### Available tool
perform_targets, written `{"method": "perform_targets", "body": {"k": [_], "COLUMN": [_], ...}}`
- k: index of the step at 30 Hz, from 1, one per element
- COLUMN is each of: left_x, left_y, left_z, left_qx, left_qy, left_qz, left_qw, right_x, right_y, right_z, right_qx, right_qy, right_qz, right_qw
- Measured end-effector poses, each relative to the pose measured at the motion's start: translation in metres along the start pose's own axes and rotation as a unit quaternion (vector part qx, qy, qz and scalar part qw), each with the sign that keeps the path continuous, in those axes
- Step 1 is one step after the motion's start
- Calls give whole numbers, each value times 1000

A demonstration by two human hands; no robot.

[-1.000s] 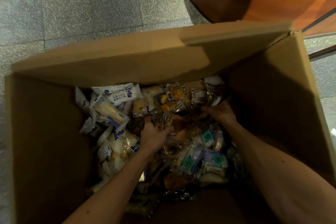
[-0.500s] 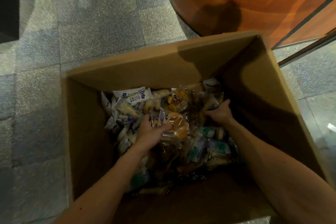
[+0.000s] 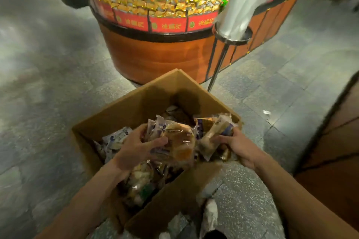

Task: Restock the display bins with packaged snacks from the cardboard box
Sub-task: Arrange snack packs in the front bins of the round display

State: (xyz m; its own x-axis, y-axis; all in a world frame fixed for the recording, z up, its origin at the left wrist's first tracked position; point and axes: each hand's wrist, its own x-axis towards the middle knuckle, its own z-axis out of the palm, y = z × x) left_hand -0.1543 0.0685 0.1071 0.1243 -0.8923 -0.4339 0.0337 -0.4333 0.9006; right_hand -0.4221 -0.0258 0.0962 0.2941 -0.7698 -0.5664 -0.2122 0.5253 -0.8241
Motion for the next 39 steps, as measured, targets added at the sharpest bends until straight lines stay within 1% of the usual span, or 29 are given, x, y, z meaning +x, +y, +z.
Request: {"method": "perform_targets", "body": {"k": [3, 5, 8, 10, 12, 14, 16, 18, 21, 25, 29, 30, 33, 36, 37, 38, 39], "left_x": [-24, -34, -40, -46, -55, -75, -104, -121, -154, -204, -260, -266, -301, -335, -346, -356, -367], "left_y": [33, 52, 69, 78, 80, 78, 70, 53, 27, -7, -34, -39, -62, -89, -96, -107, -115], "left_z": [52, 99, 174, 233, 298, 365, 429, 489, 565, 652, 719, 727, 781, 830, 847, 865, 884], "left_qx": [30, 18, 3, -6, -5, -7, 18, 29, 56, 114, 186, 203, 266, 299, 299, 301, 300], "left_qy": [-76, -129, -204, -258, -312, -363, -405, -430, -458, -519, -573, -575, -618, -661, -676, -691, -697], "left_qz": [38, 56, 62, 55, 39, 32, 14, -4, -28, -70, -74, -70, -47, -48, -48, -54, -51], "left_qw": [996, 990, 977, 965, 949, 931, 914, 902, 887, 844, 795, 789, 738, 686, 672, 655, 650], "right_x": [-78, -127, -189, -228, -268, -303, -338, -370, -409, -470, -528, -537, -580, -614, -625, -635, -647], "right_y": [3, 5, 17, 34, 57, 84, 113, 146, 202, 261, 318, 327, 370, 403, 417, 429, 440], "right_z": [-38, -66, -110, -145, -181, -214, -243, -270, -309, -342, -361, -363, -370, -383, -390, -398, -410], "right_qx": [52, 68, 71, 100, 150, 231, 306, 364, 420, 462, 488, 489, 497, 537, 541, 528, 509], "right_qy": [31, 61, 123, 169, 225, 267, 297, 336, 407, 471, 543, 559, 626, 644, 650, 661, 672], "right_qz": [-34, -71, -118, -147, -156, -156, -161, -152, -112, -91, -102, -102, -87, -77, -73, -63, -54], "right_qw": [998, 993, 983, 969, 950, 922, 890, 855, 803, 746, 675, 662, 594, 540, 528, 528, 535]}}
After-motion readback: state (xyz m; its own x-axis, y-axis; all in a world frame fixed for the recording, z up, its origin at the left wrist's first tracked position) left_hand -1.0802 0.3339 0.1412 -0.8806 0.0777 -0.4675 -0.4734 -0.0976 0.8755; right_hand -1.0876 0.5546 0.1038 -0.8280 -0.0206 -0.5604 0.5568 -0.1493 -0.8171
